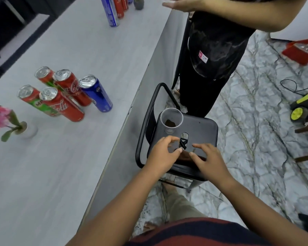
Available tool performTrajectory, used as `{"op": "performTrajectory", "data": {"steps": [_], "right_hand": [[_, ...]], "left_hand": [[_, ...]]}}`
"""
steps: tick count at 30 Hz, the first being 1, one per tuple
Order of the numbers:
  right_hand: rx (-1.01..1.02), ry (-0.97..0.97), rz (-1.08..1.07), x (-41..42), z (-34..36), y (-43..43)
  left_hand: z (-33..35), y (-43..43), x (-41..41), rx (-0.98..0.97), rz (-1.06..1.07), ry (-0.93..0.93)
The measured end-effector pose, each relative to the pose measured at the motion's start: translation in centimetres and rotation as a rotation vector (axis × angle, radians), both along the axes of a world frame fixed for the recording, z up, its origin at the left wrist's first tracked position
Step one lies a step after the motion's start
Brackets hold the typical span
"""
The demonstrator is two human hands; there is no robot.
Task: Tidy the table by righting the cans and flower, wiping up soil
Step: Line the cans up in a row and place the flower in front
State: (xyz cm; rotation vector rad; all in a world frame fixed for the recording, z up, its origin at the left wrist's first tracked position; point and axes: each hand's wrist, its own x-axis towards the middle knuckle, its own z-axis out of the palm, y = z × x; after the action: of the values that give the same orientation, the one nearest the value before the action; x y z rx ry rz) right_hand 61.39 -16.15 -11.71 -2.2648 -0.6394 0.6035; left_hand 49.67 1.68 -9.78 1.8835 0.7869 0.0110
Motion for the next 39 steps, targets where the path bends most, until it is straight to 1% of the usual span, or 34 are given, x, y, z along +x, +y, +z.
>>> {"op": "performTrajectory", "data": {"steps": [4,9,13,15,18,22,25,28,30,32,35,37,39], "right_hand": [[0.074,0.006,0.082,-1.4,2.6,2.6],[0.165,-0.010,0.184,-3.3,5.6,5.9],[0.210,-0.079,0.301,-4.1,7.0,9.0],[0.245,-0.118,0.356,-4.2,7.6,10.8],[0.259,-0.210,0.432,-4.0,8.4,14.1],[0.289,-0.399,0.542,-3.7,9.7,18.7],[0.305,-0.448,0.571,-3.1,10.3,22.1],[0.263,-0.345,0.573,-2.7,10.4,24.9],[0.225,-0.245,0.584,-2.4,9.9,27.1],[0.198,-0.102,0.572,-2.4,9.4,29.3],[0.225,0.061,0.559,-2.7,8.3,32.2],[0.243,0.085,0.556,-2.9,7.7,33.5],[0.250,0.065,0.541,-3.0,7.3,34.5]], "left_hand": [[3.0,0.9,-2.4,0.046,0.020,-0.085],[5.8,2.3,-6.0,0.189,0.086,-0.149],[7.1,4.2,-9.1,0.315,0.162,-0.172],[7.5,5.8,-10.5,0.370,0.219,-0.148],[7.9,8.6,-12.5,0.508,0.300,-0.105],[8.3,12.6,-14.6,0.718,0.394,0.006],[8.3,15.7,-15.3,0.828,0.480,0.128],[8.0,18.3,-15.4,0.752,0.615,0.179],[7.7,19.9,-15.3,0.651,0.712,0.172],[7.5,21.4,-15.0,0.559,0.786,0.159],[7.1,23.3,-14.2,0.445,0.836,0.109],[6.7,24.2,-13.6,0.380,0.826,0.054],[6.4,24.8,-13.1,0.321,0.819,-0.007]]}}
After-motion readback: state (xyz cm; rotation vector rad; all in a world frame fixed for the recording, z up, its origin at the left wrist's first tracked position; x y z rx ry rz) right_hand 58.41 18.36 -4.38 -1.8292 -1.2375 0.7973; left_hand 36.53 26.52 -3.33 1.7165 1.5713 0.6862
